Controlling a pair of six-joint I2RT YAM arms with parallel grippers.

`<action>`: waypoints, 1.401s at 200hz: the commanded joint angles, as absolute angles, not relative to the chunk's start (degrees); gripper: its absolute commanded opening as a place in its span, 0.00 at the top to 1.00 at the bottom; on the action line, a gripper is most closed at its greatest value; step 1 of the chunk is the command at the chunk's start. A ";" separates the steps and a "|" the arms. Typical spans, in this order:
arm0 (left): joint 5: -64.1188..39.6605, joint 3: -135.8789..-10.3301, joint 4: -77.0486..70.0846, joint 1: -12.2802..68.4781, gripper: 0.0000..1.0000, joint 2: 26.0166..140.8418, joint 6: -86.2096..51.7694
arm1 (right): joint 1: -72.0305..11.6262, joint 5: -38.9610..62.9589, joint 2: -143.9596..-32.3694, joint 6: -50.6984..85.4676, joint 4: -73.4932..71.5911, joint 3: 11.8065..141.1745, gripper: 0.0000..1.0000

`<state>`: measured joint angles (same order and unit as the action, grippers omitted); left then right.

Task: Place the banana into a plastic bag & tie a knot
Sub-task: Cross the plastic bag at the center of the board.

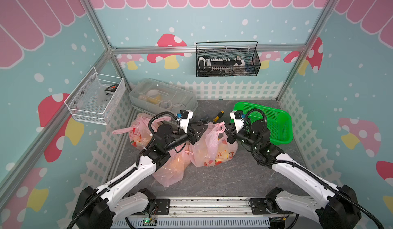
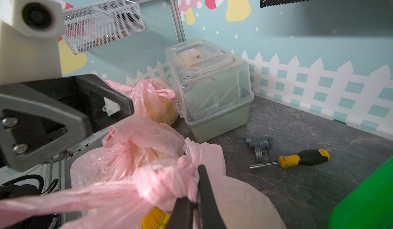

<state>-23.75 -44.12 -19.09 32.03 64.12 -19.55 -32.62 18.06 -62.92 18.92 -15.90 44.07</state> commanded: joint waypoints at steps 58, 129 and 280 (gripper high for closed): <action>-30.21 -51.04 -11.78 35.04 0.63 74.63 -8.59 | -32.39 23.20 -63.60 20.23 -21.30 44.72 1.00; -29.15 -52.59 -12.42 35.94 0.59 76.18 -8.40 | -32.35 27.04 -65.78 20.15 -21.88 45.29 1.00; -20.46 -53.38 -9.43 36.28 1.00 75.20 -8.49 | -32.73 22.15 -64.07 14.52 -9.57 48.02 0.71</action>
<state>-26.76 -51.92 -10.52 36.10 77.23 -9.56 -32.36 26.37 -67.13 17.78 -15.55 45.89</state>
